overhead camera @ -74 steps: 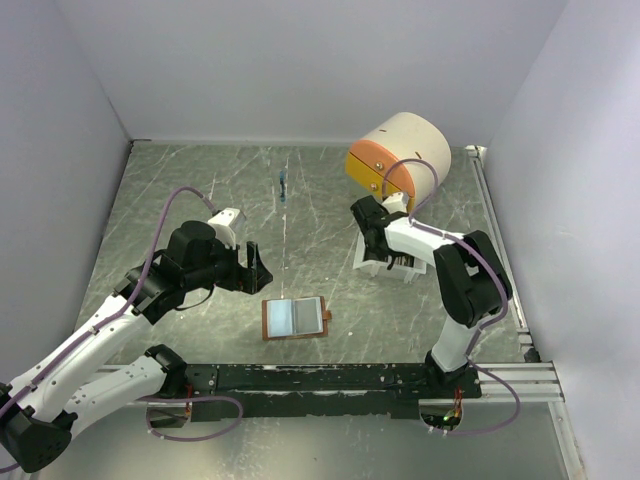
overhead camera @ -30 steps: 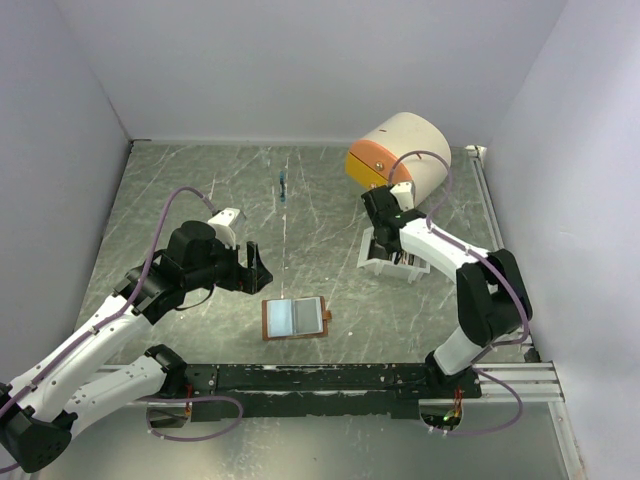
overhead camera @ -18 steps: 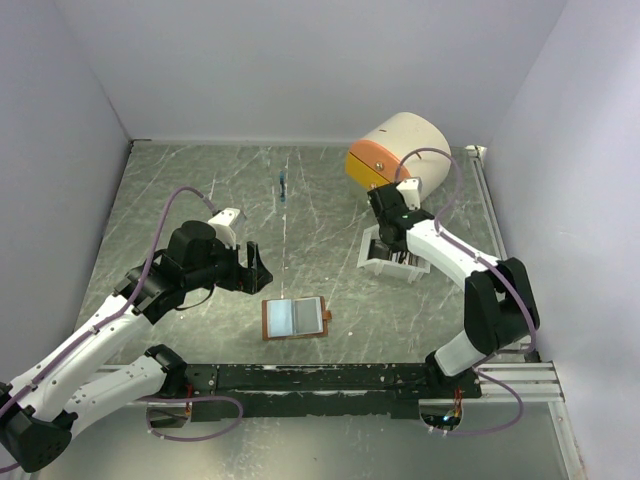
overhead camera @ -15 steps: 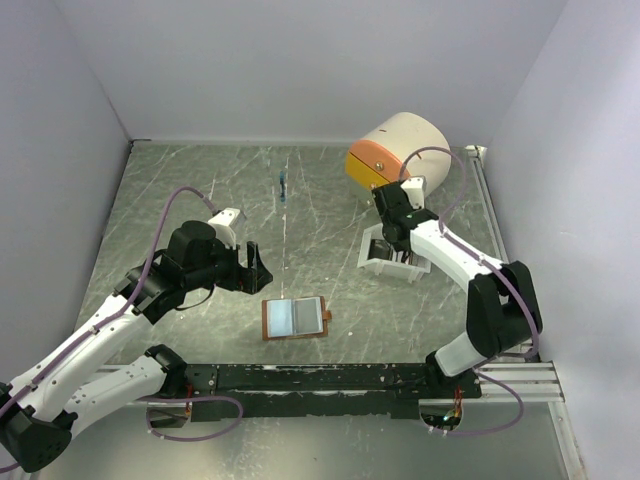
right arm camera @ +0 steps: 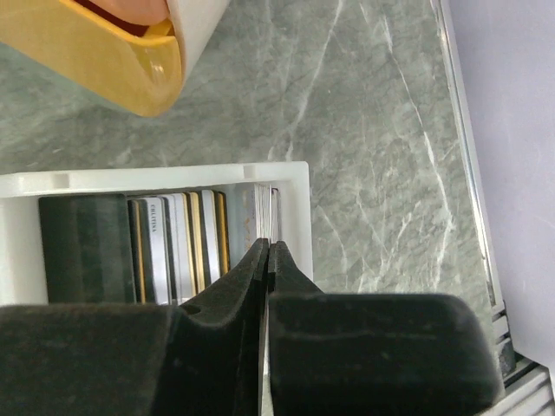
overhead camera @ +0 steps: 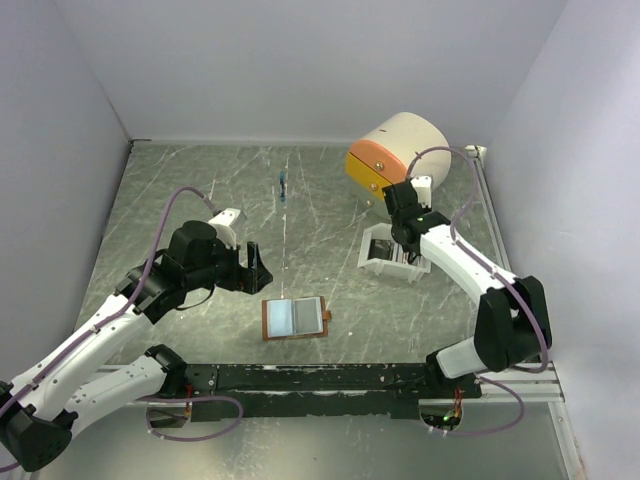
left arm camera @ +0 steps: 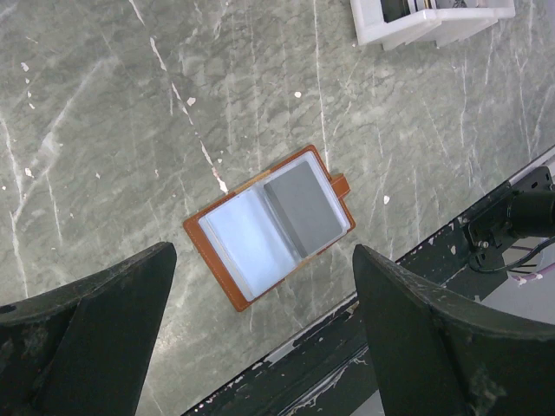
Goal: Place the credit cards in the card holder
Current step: Pick up the credit card from the storage box.
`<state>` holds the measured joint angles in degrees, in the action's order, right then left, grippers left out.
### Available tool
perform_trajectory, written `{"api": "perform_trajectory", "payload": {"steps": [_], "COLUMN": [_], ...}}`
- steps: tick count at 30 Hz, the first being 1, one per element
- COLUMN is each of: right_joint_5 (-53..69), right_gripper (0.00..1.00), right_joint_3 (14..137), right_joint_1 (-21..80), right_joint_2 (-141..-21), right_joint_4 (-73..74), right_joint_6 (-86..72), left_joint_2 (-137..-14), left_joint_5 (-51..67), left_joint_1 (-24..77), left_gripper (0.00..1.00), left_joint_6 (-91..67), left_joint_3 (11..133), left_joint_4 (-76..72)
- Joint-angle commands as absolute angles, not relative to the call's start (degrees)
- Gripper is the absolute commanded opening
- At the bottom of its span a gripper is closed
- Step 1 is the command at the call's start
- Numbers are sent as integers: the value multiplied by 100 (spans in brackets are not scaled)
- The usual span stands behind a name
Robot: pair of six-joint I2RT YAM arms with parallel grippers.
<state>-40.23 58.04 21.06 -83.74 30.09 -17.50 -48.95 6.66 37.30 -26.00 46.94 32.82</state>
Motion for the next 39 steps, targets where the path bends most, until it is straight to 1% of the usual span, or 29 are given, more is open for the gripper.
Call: {"api": "perform_trajectory", "payload": {"steps": [1, 6, 10, 13, 15, 20, 25, 28, 32, 37, 39], "right_joint_5": [-3755, -3152, -2377, -1481, -942, 185, 782, 1000, 1229, 1478, 1485], "right_gripper": [0, 0, 0, 0, 0, 0, 0, 0, 0, 0, 0], "right_joint_3": [5938, 6104, 5972, 5776, 5429, 4802, 4054, 3674, 3320, 3067, 3044], "right_joint_1": [2084, 2099, 2151, 2162, 2175, 2375, 2681, 2913, 3210, 3488, 3579], "right_joint_2": [-7921, -7407, -6782, -6232, -5870, -5229, -4684, -4531, -4486, -4574, -4595], "right_joint_4": [3060, 3282, 3167, 2821, 2506, 1732, 616, -70, -970, -1933, -2096], "right_joint_6": [-1734, -1846, -2122, -2338, -2571, -3325, -4326, -4841, -5445, -5972, -6063], "left_joint_2": [-4909, -4987, -4929, -4853, -4858, -4853, -4685, -4663, -4768, -4947, -4972], "left_joint_5": [654, 830, 1412, 1842, 2099, 2619, 2950, 3012, 3032, 3076, 3134], "left_joint_1": [3752, 3751, 3750, 3752, 3748, 3751, 3750, 3748, 3753, 3751, 3748], "left_gripper": [94, 92, 89, 88, 86, 79, 73, 67, 60, 55, 52], "left_joint_6": [-2678, -2785, -3167, -3529, -3765, -4549, -5452, -5812, -6036, -6259, -6411], "left_joint_3": [4617, 4699, 4653, 4564, 4500, 4290, 3891, 3717, 3611, 3469, 3366], "left_joint_4": [3203, 3212, 2971, 2680, 2465, 1746, 786, 318, -160, -714, -1109]}}
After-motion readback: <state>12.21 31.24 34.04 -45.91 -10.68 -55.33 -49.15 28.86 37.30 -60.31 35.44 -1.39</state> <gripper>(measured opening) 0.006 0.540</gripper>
